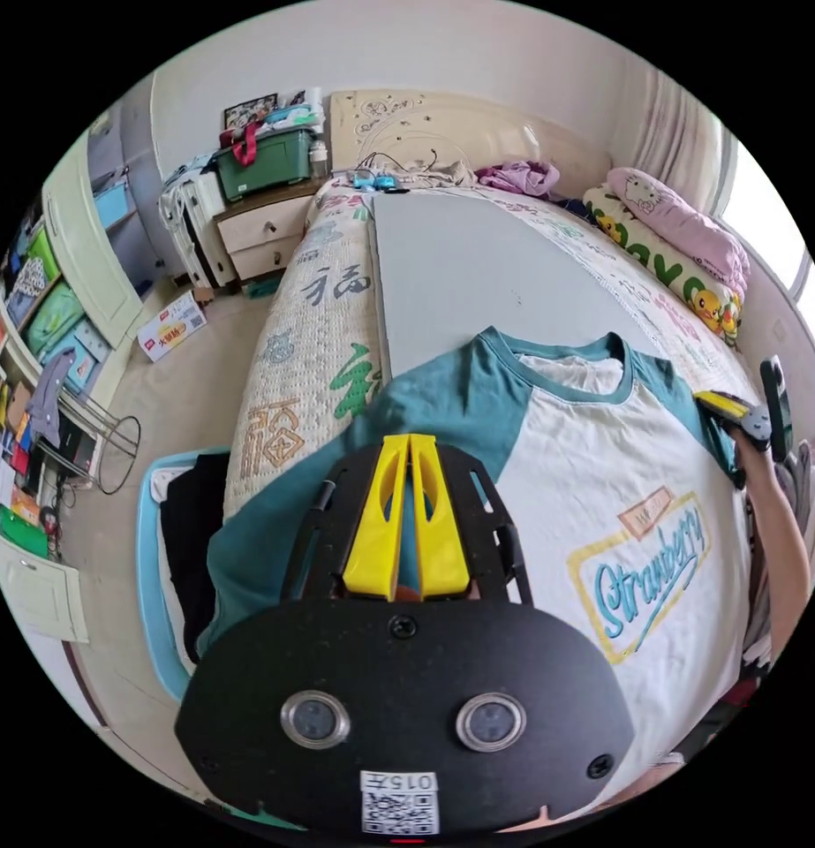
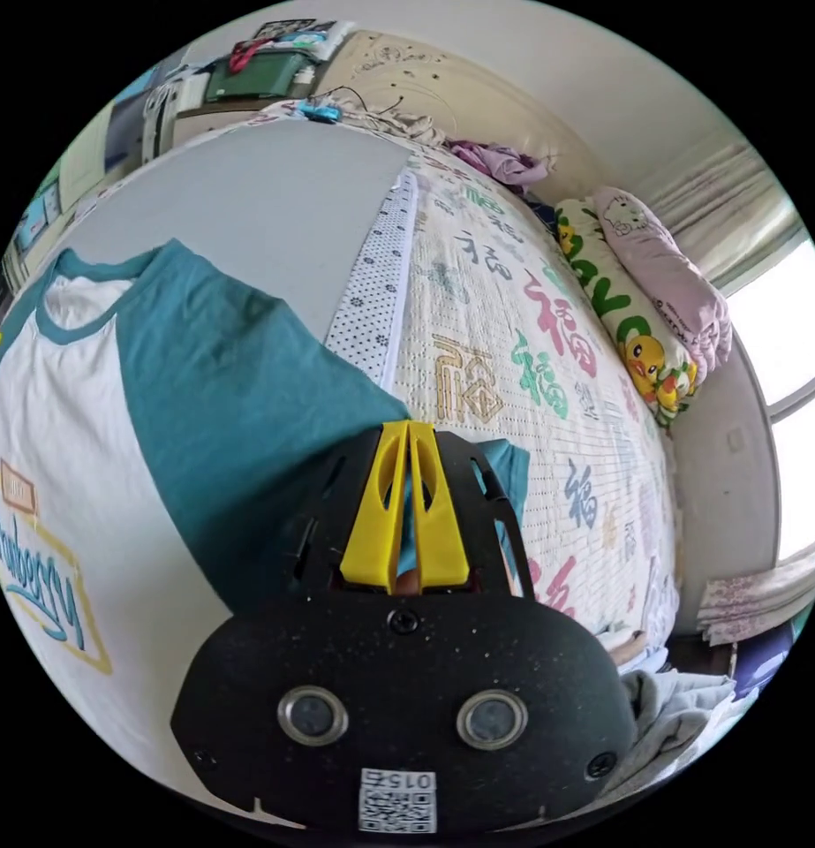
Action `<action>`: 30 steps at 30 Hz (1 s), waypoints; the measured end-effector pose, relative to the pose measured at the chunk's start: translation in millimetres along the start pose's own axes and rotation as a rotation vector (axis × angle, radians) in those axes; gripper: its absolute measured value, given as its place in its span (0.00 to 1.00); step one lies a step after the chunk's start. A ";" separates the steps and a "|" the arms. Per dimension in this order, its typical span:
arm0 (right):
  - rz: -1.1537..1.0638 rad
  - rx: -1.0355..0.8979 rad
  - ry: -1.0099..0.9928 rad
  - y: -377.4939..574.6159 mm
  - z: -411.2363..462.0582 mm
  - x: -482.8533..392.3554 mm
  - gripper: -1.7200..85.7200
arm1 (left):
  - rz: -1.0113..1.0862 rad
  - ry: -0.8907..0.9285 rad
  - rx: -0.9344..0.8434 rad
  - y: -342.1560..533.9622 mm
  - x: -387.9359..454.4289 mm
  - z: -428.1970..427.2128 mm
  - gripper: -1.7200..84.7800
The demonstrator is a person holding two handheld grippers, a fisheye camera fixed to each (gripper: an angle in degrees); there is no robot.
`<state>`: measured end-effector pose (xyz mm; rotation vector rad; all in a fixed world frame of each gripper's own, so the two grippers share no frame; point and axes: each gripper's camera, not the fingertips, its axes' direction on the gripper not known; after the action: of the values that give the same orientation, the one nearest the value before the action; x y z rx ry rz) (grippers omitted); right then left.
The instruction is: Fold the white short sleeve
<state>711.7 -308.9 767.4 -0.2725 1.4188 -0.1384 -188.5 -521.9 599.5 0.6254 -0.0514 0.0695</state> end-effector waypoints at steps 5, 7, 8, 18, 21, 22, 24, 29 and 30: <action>0.034 -0.017 -0.011 -11.6 14.0 4.0 0.01 | -0.018 0.023 0.044 3.3 -7.1 11.2 0.01; 0.090 -0.014 -0.005 -9.6 12.1 9.6 0.01 | -0.030 0.034 0.026 3.5 -9.1 9.9 0.01; 0.164 -0.008 0.018 -6.0 8.3 16.5 0.01 | -0.031 -0.012 0.031 6.5 -8.0 6.1 0.01; -0.030 0.160 -0.289 -13.7 -51.6 -38.6 0.01 | 0.080 0.045 -0.001 -0.2 7.8 -0.5 0.02; -0.104 0.103 -0.235 -17.9 -47.3 -77.3 0.01 | 0.039 0.076 -0.040 -7.7 14.1 11.5 0.02; -0.108 0.116 -0.179 -19.0 -48.2 -84.4 0.01 | 0.050 0.049 -0.039 -9.9 17.1 11.4 0.01; -0.116 0.114 -0.140 -22.5 -47.7 -88.2 0.01 | 0.064 0.024 -0.042 -14.0 17.8 11.3 0.01; -0.108 0.101 -0.108 -23.9 -48.4 -79.6 0.01 | 0.028 0.018 -0.052 -19.0 2.3 3.6 0.01; -0.104 0.096 -0.112 -21.0 -50.4 -77.0 0.01 | 0.007 0.026 -0.064 -19.1 -1.1 0.9 0.01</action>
<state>651.8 -314.6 840.1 -0.2707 1.2834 -0.2718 -188.1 -537.9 588.9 0.5602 -0.0309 0.0819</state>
